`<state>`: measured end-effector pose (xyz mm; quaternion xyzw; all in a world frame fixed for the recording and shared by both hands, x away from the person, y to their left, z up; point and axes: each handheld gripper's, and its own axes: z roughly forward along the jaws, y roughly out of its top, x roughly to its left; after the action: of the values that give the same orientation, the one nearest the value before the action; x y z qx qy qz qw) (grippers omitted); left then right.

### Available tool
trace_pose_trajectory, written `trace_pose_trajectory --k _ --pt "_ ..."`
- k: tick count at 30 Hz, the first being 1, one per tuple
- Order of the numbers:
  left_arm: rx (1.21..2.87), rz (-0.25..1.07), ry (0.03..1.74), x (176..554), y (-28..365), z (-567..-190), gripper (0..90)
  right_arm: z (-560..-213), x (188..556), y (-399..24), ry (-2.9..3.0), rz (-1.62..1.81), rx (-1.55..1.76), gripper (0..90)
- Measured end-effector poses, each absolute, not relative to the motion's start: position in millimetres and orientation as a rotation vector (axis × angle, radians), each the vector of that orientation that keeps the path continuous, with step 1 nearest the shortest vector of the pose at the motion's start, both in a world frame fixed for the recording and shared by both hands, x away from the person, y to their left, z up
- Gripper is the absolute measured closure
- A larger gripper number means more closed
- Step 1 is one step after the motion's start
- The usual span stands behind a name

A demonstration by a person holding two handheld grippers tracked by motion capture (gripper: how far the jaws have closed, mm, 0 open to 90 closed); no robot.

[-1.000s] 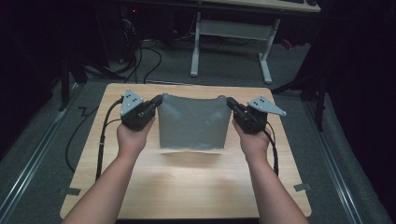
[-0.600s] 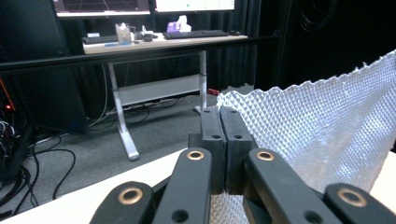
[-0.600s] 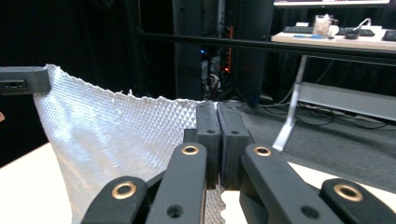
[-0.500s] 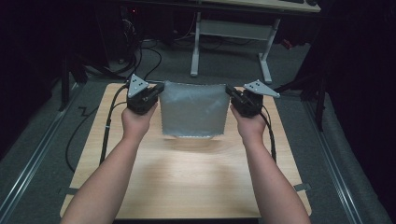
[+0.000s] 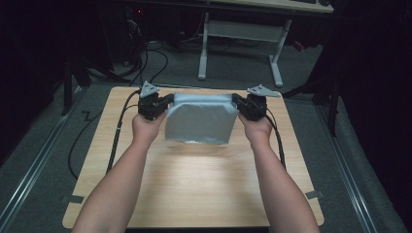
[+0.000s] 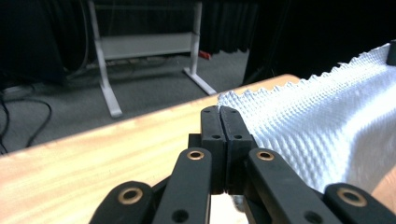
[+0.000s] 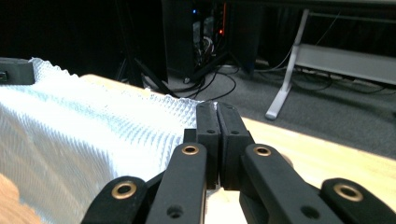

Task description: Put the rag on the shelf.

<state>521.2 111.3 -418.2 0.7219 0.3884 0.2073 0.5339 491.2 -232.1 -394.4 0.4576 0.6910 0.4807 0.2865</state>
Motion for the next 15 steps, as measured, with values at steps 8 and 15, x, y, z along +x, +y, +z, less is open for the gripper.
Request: trace_pose_trajectory --k 8,15 --pt "1.742 0.432 0.952 516.1 113.9 -439.1 89.9 -414.4 487.5 -231.5 1.875 1.297 1.258 89.3" --pt "1.77 0.382 0.964 517.0 112.7 -449.9 89.8 -430.1 487.2 -230.4 1.9 1.279 1.292 89.3"
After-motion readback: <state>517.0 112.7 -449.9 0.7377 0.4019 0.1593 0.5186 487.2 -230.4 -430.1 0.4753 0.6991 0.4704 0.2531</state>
